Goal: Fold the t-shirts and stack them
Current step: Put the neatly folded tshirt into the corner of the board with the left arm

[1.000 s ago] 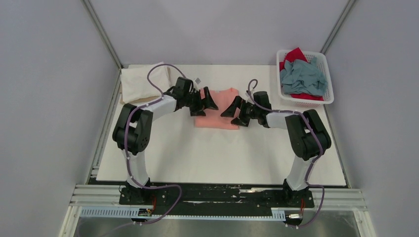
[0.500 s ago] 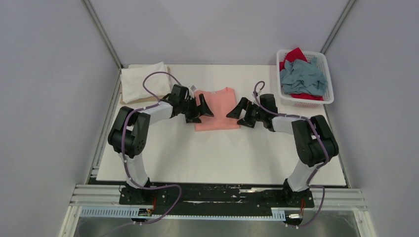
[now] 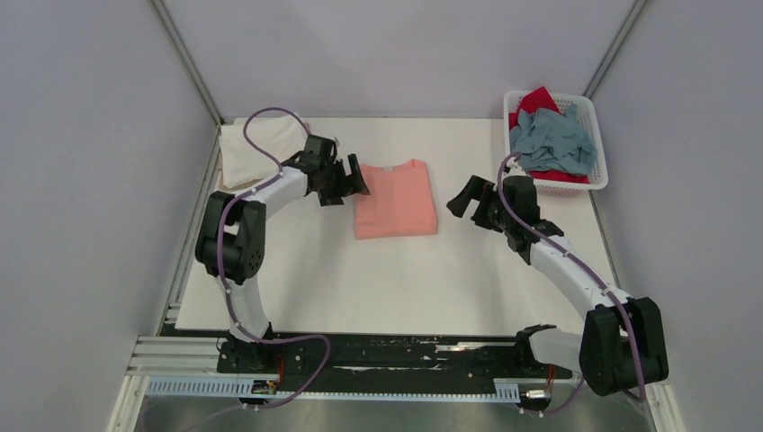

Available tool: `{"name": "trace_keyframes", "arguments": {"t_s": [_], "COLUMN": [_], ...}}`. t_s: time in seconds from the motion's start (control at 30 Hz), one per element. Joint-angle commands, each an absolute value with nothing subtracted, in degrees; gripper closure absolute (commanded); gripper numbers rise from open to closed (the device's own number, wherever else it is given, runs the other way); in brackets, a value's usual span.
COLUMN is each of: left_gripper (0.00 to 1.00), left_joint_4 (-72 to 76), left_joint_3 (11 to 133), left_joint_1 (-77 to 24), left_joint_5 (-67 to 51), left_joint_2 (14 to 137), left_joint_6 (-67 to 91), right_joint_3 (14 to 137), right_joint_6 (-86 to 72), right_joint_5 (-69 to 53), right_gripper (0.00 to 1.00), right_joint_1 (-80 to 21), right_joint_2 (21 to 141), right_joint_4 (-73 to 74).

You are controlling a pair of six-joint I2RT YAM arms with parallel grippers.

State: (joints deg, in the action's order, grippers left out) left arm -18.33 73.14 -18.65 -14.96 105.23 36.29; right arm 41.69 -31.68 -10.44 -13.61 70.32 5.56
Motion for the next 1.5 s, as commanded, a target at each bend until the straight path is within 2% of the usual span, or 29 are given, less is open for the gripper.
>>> {"name": "trace_keyframes", "arguments": {"t_s": [0.0,0.2,0.33,0.43,0.5,0.53,0.57,0.6,0.67,0.83,0.97,1.1,1.3,1.47], "left_gripper": [0.07,0.29,0.43,0.49,0.58,0.7,0.75,0.88,1.0,1.0,1.0,1.0,1.0,1.0], "left_joint_4": [-22.7,-20.7,-21.0,-23.6,-25.7,-26.4,-27.4,-27.9,-30.9,-34.4,-27.8,-24.3,-20.8,-20.5], "left_joint_3": [80.2,82.9,83.3,86.0,88.3,90.0,90.8,92.2,95.1,98.0,96.5,97.3,98.5,103.1], "left_joint_1": [-18.3,-18.9,-20.9,-23.1,-24.3,-24.6,-25.1,-25.2,-25.6,-25.7,-25.2,-23.4,-18.5,-15.9], "left_joint_5": [-13.1,-22.1,-20.7,-15.8,-14.0,-13.7,-12.8,-11.9,-7.8,4.3,10.7,14.1,14.9,20.1], "left_joint_2": [111.9,118.4,120.1,121.8,124.4,125.1,126.2,126.7,128.1,126.4,121.3,117.9,115.2,117.1], "left_joint_6": [34.4,35.4,36.9,37.4,37.5,37.4,37.4,37.3,36.9,31.8,20.0,6.1,-5.0,-13.2], "right_joint_3": [40.4,39.2,39.1,38.9,38.6,38.5,38.3,38.1,37.9,37.9,37.6,37.2,37.8,38.4], "right_joint_6": [-29.5,-29.1,-29.1,-29.1,-28.9,-28.9,-28.9,-28.8,-28.6,-27.6,-26.8,-25.5,-24.2,-23.5], "right_joint_5": [-5.2,-2.5,-2.3,-2.2,-2.0,-1.7,-1.3,-0.9,-0.2,1.7,3.1,4.8,6.0,6.5], "right_gripper": [0.0,0.0,0.0,0.0,0.0,0.0,0.0,0.0,0.0,0.0,0.0,0.0,0.0,0.0], "right_joint_1": [-13.4,-13.3,-13.2,-13.1,-13.2,-13.0,-13.1,-13.1,-12.9,-13.0,-13.0,-12.8,-12.9,-12.9], "right_joint_2": [66.1,62.7,61.8,61.2,60.8,60.5,60.2,59.9,59.2,57.4,56.1,55.9,57.1,59.6], "right_joint_4": [10.4,11.2,11.4,11.4,11.6,11.6,11.7,11.7,11.9,12.5,12.6,12.6,12.7,12.7]}}
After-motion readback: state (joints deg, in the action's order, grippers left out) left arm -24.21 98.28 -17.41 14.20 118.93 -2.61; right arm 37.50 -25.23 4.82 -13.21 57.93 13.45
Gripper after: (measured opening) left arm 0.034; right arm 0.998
